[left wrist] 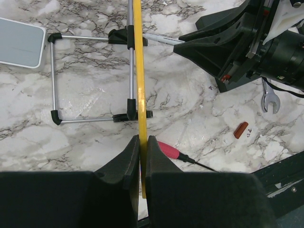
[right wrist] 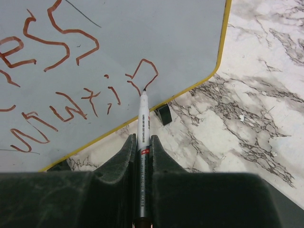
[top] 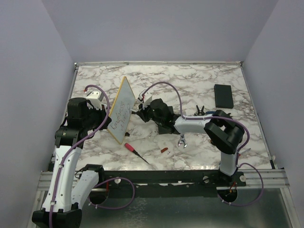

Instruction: Write a sentence on the whiteboard

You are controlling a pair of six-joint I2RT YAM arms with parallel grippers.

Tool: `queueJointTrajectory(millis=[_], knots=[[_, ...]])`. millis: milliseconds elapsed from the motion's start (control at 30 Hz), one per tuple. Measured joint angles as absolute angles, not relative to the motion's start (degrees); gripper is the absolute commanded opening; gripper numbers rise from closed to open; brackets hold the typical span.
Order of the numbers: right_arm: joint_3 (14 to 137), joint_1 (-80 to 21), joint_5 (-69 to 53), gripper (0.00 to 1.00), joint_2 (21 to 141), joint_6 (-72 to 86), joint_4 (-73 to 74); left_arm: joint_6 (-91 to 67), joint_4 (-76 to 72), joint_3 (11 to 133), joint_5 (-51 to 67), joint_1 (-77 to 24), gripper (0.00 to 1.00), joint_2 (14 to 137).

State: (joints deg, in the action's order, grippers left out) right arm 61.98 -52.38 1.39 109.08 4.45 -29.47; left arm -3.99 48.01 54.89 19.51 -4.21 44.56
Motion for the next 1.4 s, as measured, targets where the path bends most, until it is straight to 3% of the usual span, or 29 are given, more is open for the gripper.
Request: queueJointTrajectory(millis=[1400], knots=[[58.35, -48.9, -0.99, 0.01, 103.09, 5.15, -29.93, -3.95, 47.88, 54.89, 19.62, -4.25, 0.0, 44.56]])
